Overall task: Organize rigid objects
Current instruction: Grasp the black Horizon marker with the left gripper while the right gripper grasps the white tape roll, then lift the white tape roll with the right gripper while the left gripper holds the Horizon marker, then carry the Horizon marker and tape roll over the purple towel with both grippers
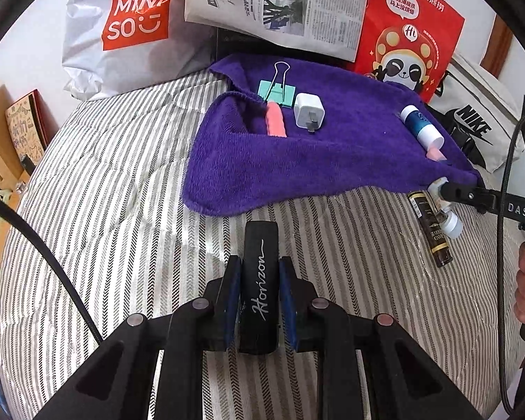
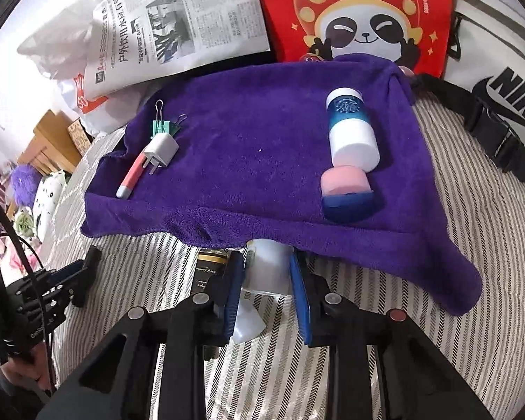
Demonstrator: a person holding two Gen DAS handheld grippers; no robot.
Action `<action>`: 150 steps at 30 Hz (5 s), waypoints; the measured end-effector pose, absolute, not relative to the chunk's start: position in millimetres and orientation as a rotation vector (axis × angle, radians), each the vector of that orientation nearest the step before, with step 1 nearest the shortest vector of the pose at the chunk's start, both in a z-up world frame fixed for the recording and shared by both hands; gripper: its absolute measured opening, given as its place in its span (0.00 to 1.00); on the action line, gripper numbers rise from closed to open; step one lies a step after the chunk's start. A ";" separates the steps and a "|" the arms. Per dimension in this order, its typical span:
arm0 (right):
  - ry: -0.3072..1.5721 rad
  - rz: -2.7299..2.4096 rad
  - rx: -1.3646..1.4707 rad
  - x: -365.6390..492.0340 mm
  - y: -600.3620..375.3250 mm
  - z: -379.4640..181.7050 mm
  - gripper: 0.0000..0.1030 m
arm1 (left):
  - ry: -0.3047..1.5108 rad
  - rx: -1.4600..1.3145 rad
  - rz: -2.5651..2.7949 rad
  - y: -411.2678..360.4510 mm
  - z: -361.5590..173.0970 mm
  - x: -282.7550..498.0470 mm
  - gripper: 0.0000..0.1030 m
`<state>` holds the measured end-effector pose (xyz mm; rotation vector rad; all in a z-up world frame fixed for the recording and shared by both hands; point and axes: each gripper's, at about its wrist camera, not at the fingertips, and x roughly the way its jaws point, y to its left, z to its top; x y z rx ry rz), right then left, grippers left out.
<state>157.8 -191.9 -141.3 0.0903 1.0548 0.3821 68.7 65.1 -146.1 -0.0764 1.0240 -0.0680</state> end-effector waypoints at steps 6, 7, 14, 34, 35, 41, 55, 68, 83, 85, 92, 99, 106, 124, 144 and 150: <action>1.009 0.335 0.035 130.6 -219.8 -125.8 0.27 | 1.022 -0.063 -0.083 66.8 -146.4 70.9 0.21; 1.003 0.335 0.030 124.5 -225.3 -124.0 0.27 | 1.024 -0.065 -0.082 66.7 -146.3 72.2 0.21; 1.018 0.299 -0.045 96.3 -246.3 -136.1 0.27 | 1.028 -0.073 -0.065 66.4 -146.8 78.6 0.21; 0.883 0.280 -0.079 83.2 -245.7 -166.1 0.29 | 1.016 -0.031 -0.037 61.4 -149.4 78.8 0.21; 0.883 0.280 -0.077 82.8 -245.4 -164.9 0.29 | 1.014 -0.030 -0.036 61.3 -149.3 78.5 0.21; 0.883 0.270 -0.091 84.4 -240.3 -161.5 0.29 | 0.973 -0.027 -0.028 60.1 -151.0 72.9 0.21; 0.881 0.253 -0.121 83.2 -237.0 -161.3 0.29 | 0.936 -0.021 -0.027 60.0 -151.6 69.8 0.21; 0.887 0.257 -0.115 83.4 -237.3 -161.0 0.29 | 0.936 -0.020 -0.025 59.4 -152.0 68.9 0.21; 0.888 0.260 -0.108 83.7 -238.3 -160.9 0.29 | 0.937 -0.019 -0.023 59.5 -152.0 69.0 0.21; 0.888 0.261 -0.108 83.7 -238.5 -160.9 0.29 | 0.936 -0.017 -0.023 58.9 -152.0 69.0 0.21; 0.887 0.258 -0.114 83.7 -238.6 -160.5 0.29 | 0.936 -0.013 -0.022 58.0 -152.1 68.9 0.21; 0.894 0.264 -0.116 81.5 -236.7 -157.5 0.28 | 0.957 -0.034 -0.036 63.0 -149.7 70.9 0.20; 0.848 0.320 -0.045 65.2 -242.5 -127.5 0.28 | 0.959 -0.084 -0.066 64.1 -143.4 67.3 0.20; 0.837 0.344 -0.047 57.5 -252.5 -113.8 0.28 | 0.967 -0.059 -0.100 53.6 -128.8 72.3 0.20; 0.755 0.434 -0.073 97.9 -226.4 -69.6 0.28 | 0.927 -0.125 -0.191 51.5 -94.1 107.7 0.20; 0.750 0.429 -0.051 110.2 -223.7 -68.3 0.28 | 0.937 -0.133 -0.231 45.3 -88.5 136.3 0.20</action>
